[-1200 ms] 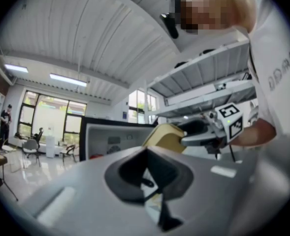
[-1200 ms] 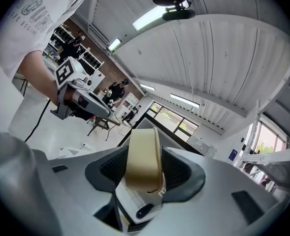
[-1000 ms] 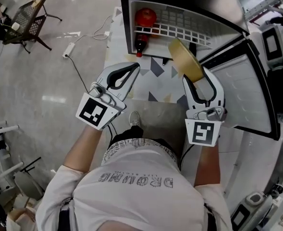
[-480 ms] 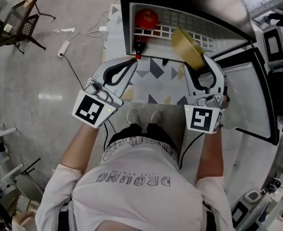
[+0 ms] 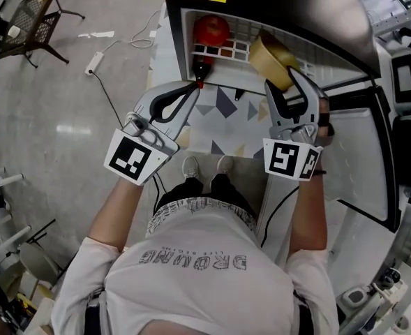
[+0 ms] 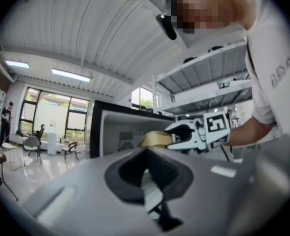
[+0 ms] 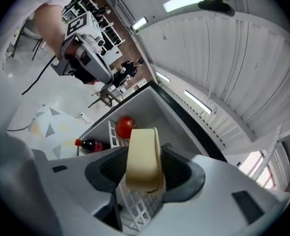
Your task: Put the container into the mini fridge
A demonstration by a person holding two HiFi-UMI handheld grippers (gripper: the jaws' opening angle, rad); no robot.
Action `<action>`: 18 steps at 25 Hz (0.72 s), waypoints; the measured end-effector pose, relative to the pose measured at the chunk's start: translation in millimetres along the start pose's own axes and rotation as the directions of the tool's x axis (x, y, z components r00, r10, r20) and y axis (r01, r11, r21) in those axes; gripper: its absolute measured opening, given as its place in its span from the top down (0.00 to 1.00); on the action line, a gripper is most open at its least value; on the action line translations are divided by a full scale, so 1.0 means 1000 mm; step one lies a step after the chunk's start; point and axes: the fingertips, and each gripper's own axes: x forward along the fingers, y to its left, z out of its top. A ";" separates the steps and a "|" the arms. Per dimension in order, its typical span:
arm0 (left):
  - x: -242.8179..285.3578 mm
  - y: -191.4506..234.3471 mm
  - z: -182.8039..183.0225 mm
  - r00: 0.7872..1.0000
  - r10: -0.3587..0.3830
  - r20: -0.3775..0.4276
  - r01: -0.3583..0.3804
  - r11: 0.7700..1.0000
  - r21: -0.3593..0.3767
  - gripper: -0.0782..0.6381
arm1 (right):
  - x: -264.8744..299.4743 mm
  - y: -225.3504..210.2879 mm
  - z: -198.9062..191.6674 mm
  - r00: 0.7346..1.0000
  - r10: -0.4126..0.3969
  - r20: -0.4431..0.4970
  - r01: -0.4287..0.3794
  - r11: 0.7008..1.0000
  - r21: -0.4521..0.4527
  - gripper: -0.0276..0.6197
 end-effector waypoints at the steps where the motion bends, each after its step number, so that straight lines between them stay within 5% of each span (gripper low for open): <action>1: 0.003 0.000 -0.001 1.000 0.005 -0.005 -0.005 1.000 0.000 0.88 | 0.004 0.000 -0.003 1.000 0.001 -0.001 -0.001 1.000 -0.019 0.64; 7: 0.017 0.002 -0.009 0.999 0.037 -0.027 -0.038 0.999 -0.008 0.88 | 0.024 0.003 -0.020 1.000 -0.001 -0.002 0.001 0.992 -0.127 0.64; 18: 0.032 0.001 -0.024 0.996 0.071 -0.058 -0.072 0.997 -0.019 0.88 | 0.049 0.024 -0.036 0.999 0.045 0.003 -0.044 0.981 -0.188 0.64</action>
